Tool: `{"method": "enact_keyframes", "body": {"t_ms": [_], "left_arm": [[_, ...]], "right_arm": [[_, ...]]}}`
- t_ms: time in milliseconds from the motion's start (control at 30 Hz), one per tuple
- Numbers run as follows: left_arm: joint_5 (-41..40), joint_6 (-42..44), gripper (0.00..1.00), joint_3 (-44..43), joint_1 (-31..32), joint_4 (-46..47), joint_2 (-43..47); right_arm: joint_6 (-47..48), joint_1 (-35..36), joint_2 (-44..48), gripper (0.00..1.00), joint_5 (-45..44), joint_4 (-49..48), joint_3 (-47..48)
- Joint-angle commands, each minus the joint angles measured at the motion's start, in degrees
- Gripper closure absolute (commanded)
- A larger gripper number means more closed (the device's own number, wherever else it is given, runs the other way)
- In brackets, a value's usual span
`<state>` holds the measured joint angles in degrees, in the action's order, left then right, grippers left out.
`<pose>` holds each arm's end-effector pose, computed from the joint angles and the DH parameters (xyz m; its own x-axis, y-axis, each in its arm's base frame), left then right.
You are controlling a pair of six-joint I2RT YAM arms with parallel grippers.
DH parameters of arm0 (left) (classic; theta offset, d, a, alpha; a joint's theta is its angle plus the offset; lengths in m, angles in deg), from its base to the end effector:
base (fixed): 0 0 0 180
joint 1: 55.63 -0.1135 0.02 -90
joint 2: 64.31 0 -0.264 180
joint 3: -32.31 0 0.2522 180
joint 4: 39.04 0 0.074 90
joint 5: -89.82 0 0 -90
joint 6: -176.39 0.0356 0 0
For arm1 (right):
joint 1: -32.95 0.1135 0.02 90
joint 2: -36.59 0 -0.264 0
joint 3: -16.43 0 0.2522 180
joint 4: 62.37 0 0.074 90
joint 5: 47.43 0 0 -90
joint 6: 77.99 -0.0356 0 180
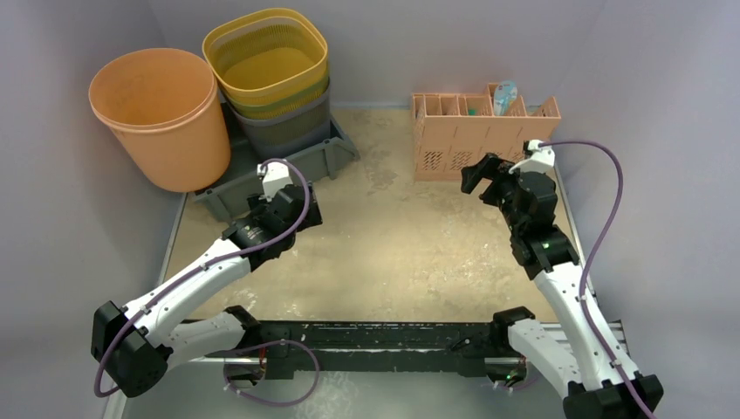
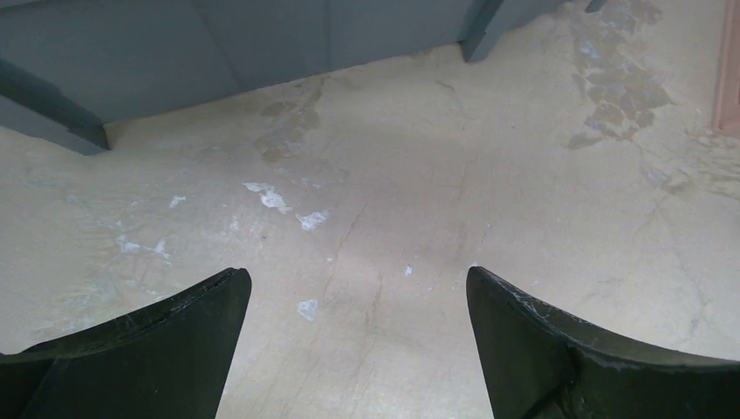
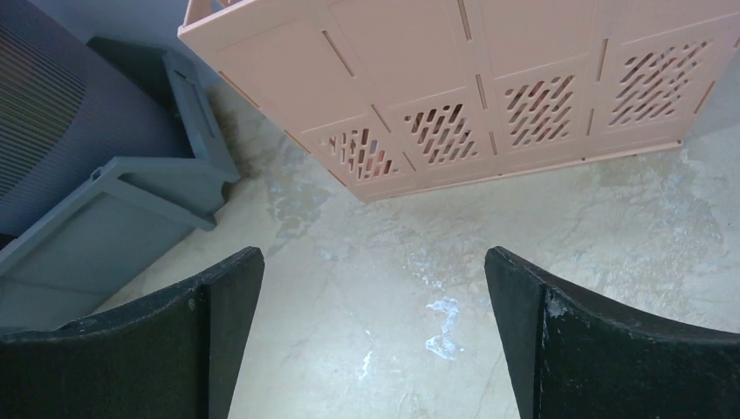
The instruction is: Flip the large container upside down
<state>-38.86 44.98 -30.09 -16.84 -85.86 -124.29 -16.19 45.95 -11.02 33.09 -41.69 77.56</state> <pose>0.1797 -0.1159 0.2815 -0.5023 -0.2588 -0.8251 -0.2550 0.9561 -0.1446 0.1918 0.0383 0.3538 -0.1366 0.4468 -0.8841 0.0022 0.8926 0.4508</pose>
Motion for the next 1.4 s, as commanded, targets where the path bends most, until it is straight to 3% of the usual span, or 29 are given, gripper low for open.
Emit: {"method": "enact_keyframes", "body": {"t_ms": [0,333,600,867,1067,1300,1367], "left_arm": [[4.26,2.67,0.06,-1.27,0.22,5.53,1.25],[10.11,4.06,0.06,-1.22,0.33,7.24,1.95],[17.41,6.00,0.08,-3.28,0.51,10.03,0.11],[13.73,8.14,0.08,-8.72,9.38,7.83,-8.34],[5.92,13.00,0.08,-23.55,9.55,-0.44,-11.75],[-12.92,24.10,0.08,-48.11,9.26,-14.23,-17.57],[-12.28,23.41,0.08,-53.76,5.84,-15.03,-18.02]], "right_arm": [[1.87,-0.16,3.79,0.00,-1.67,-4.85,-1.61],[0.71,-0.16,7.31,0.00,-3.21,-3.94,-3.35],[-3.63,-0.17,8.51,0.00,-8.35,2.37,-1.87],[-2.96,-0.16,-4.29,0.00,-3.40,10.22,3.04],[-2.07,-0.12,-4.94,0.00,-3.67,7.79,4.52],[-1.69,-0.16,-1.57,0.00,-5.87,6.09,5.37],[-1.74,-0.16,-1.32,0.00,-6.09,5.90,5.81]]}}
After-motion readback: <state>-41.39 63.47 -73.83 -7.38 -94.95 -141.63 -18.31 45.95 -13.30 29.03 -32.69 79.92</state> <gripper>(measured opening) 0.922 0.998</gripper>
